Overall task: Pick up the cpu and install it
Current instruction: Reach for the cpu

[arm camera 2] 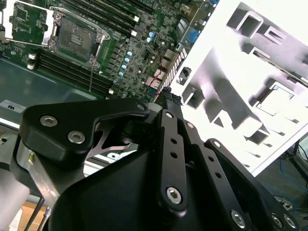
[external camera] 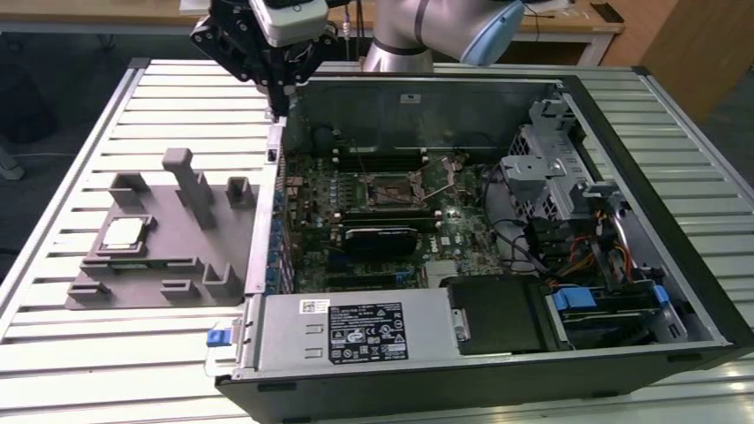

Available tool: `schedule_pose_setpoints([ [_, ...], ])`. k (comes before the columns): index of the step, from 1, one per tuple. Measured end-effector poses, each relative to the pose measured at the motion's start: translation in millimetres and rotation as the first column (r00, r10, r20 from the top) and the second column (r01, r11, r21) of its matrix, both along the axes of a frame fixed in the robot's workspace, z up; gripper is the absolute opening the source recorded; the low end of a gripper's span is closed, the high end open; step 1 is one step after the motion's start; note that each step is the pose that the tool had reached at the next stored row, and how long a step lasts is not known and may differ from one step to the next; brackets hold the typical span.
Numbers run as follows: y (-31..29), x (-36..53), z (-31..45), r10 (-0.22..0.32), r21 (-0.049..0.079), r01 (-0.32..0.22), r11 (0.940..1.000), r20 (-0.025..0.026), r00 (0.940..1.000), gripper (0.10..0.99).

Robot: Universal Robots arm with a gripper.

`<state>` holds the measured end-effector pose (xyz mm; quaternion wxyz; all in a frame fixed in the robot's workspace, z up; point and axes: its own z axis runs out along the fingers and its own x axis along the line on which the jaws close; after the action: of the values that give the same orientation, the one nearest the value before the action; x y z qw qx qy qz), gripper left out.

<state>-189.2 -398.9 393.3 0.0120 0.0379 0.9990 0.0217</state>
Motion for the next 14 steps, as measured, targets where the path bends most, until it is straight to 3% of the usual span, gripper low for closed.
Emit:
schedule_pose_setpoints([
  [14, 0.0, -4.8, 0.0, 0.0, 0.0, 0.0, 1.0, 0.0001, 1.0, 0.106],
])
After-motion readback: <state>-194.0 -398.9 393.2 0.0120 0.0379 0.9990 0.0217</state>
